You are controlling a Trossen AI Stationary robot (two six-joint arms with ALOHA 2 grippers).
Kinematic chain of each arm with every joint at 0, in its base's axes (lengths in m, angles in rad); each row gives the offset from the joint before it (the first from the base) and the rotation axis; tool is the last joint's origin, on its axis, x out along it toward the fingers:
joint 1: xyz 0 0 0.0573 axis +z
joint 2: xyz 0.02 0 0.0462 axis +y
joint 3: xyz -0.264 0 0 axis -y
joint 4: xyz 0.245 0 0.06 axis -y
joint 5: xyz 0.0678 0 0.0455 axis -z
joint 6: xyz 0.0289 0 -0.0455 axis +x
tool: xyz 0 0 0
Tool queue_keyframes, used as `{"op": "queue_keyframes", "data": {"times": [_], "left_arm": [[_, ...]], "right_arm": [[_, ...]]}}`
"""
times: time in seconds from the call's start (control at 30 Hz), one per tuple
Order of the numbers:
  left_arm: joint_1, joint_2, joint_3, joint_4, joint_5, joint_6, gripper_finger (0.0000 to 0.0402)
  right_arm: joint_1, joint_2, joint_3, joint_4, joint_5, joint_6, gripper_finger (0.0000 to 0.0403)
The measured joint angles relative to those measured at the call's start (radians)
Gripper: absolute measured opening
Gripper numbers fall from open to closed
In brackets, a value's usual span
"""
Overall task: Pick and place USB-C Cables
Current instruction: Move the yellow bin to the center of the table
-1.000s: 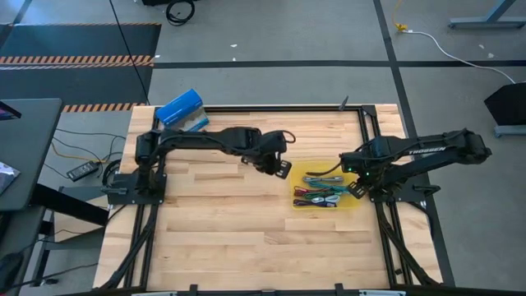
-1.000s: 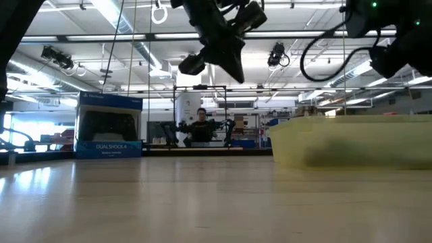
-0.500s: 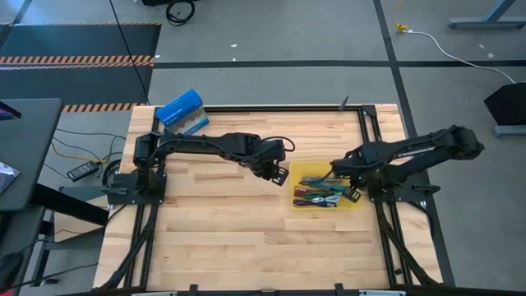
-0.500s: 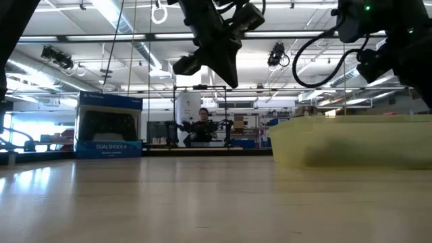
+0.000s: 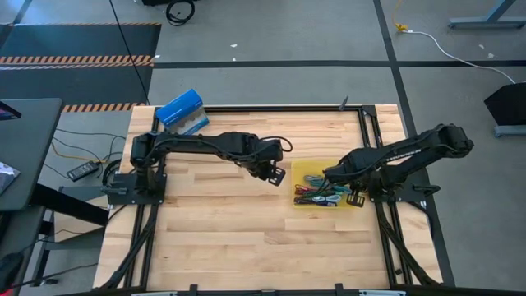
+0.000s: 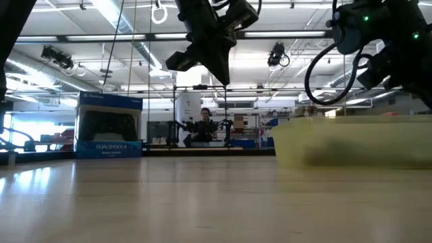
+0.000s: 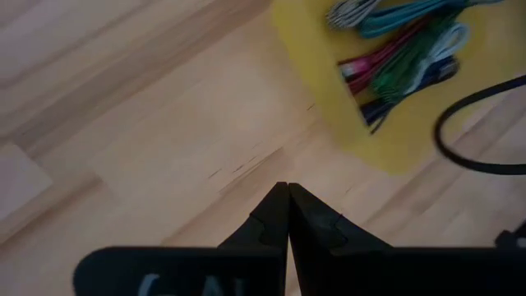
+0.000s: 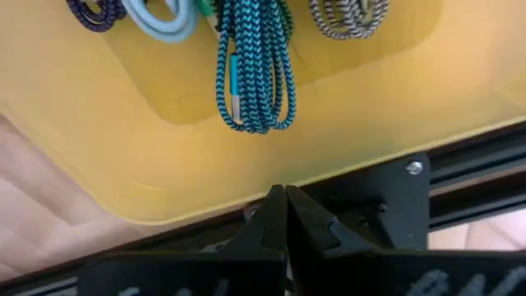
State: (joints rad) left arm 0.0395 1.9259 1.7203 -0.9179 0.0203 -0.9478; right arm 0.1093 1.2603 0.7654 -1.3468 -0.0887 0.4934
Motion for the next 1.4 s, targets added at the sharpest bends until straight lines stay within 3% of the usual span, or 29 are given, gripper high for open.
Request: {"op": "queue_keyframes", "data": {"times": [0.27, 0.7, 1.1, 1.27, 1.4], "left_arm": [[0.002, -0.008, 0.001, 0.014, -0.017, 0.001, 0.0013], [0.002, -0.008, 0.001, -0.001, -0.017, 0.024, 0.0013], [0.008, -0.009, 0.001, -0.005, -0.013, 0.096, 0.0013], [0.008, -0.009, 0.001, -0.009, 0.049, 0.105, 0.0013], [-0.003, -0.009, 0.001, -0.1, 0.046, 0.216, 0.0013]], "right_arm": [[0.0, 0.016, -0.011, -0.022, -0.027, -0.069, 0.0], [0.002, 0.213, -0.013, 0.034, -0.041, -0.21, 0.0], [-0.015, 0.139, -0.002, 0.126, 0.071, -0.171, 0.0], [-0.016, 0.133, 0.061, 0.182, 0.109, -0.17, 0.0], [-0.016, 0.133, 0.107, 0.234, 0.131, -0.144, 0.0]]}}
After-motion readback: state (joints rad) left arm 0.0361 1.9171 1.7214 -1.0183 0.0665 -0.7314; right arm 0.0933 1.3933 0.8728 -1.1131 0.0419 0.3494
